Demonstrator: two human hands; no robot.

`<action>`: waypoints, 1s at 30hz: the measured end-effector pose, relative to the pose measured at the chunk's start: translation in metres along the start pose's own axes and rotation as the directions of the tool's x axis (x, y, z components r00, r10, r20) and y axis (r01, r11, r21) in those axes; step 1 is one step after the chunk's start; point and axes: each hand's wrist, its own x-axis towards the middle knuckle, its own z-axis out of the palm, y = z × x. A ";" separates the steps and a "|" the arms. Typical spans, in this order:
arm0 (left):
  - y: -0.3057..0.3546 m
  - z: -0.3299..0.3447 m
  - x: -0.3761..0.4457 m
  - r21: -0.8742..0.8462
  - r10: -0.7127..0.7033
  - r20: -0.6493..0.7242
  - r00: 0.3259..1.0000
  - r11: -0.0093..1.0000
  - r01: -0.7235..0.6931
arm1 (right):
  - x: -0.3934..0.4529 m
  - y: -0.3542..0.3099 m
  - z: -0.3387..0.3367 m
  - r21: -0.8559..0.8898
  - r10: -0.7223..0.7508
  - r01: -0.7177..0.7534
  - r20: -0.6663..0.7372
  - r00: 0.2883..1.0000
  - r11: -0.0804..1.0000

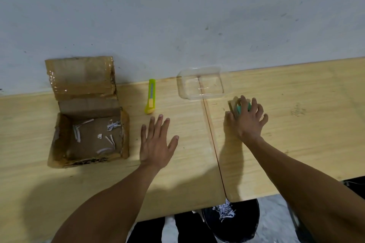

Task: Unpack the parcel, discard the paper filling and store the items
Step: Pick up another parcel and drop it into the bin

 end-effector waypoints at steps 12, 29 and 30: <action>-0.008 -0.067 0.004 -0.381 0.116 -0.229 0.966 0.903 -0.199 | -0.072 -0.079 0.018 0.157 -0.301 0.324 -0.152 0.941 0.933; -0.167 -0.106 -0.057 -0.283 -0.606 -0.195 0.771 0.788 0.547 | -0.140 -0.263 0.039 0.629 -0.546 0.299 0.241 0.802 0.717; -0.173 -0.108 -0.059 -0.331 -0.628 -0.139 0.766 0.759 0.561 | -0.139 -0.269 0.040 0.650 -0.530 0.270 0.241 0.813 0.710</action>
